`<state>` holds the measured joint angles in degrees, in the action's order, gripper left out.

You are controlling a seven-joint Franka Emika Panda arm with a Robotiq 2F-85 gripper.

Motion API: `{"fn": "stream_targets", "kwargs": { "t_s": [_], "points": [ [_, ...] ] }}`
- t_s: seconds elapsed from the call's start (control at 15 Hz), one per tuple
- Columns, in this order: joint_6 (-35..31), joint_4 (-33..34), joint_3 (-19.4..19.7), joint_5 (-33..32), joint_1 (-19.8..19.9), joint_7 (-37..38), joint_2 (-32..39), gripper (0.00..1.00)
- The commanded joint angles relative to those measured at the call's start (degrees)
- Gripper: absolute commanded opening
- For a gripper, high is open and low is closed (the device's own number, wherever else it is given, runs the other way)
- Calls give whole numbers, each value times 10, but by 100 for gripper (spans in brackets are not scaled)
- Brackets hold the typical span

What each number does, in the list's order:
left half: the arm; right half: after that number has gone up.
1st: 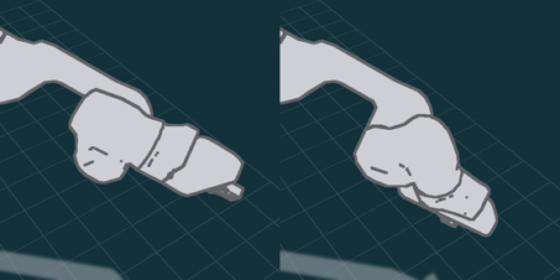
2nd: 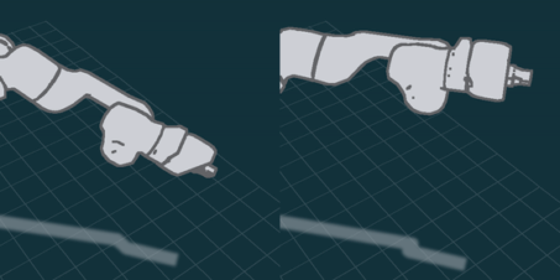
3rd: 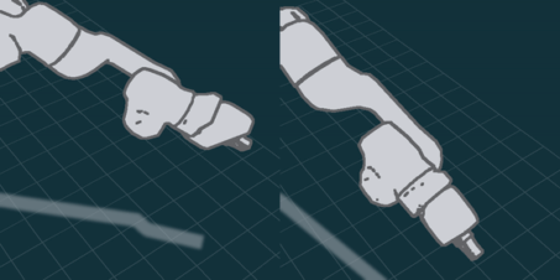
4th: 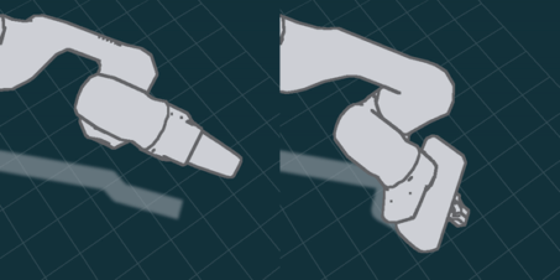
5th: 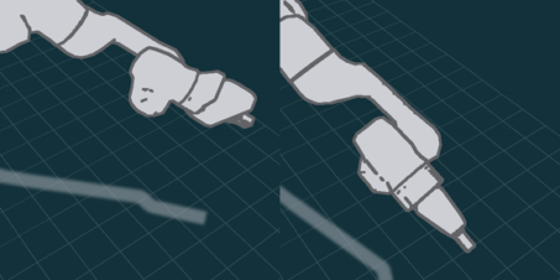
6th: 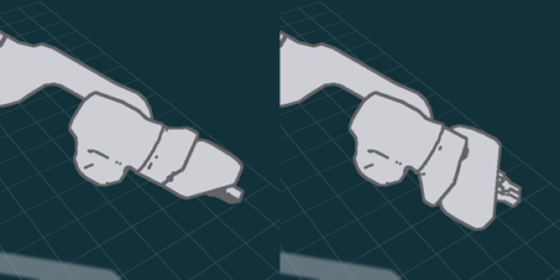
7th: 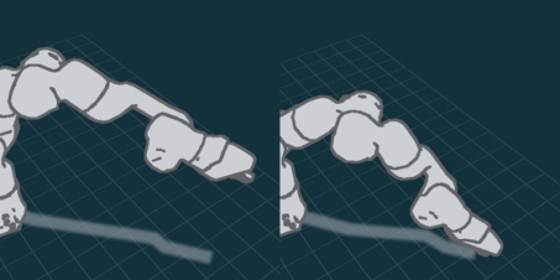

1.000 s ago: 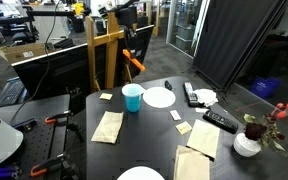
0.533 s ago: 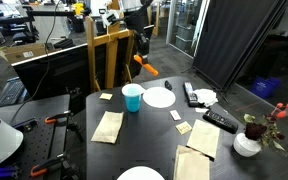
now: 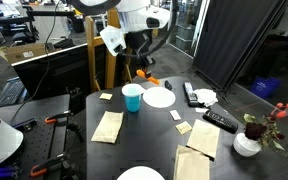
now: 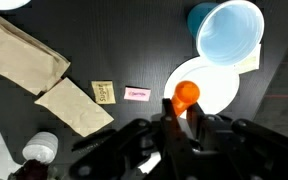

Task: Take the marker out of the cup and put it on the table

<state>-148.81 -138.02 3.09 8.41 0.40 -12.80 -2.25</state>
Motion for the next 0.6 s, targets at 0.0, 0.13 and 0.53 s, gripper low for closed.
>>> {"fn": "stream_targets", "kwargs": {
  "t_s": [0.0, 0.13, 0.53],
  "points": [
    [-20, -24, 9, 77, 7, -100, 1, 5],
    [-21, -31, 14, 101, 10, -133, 9, 5],
    [-10, -28, 10, 94, 17, -125, 17, 19]
  ]
}}
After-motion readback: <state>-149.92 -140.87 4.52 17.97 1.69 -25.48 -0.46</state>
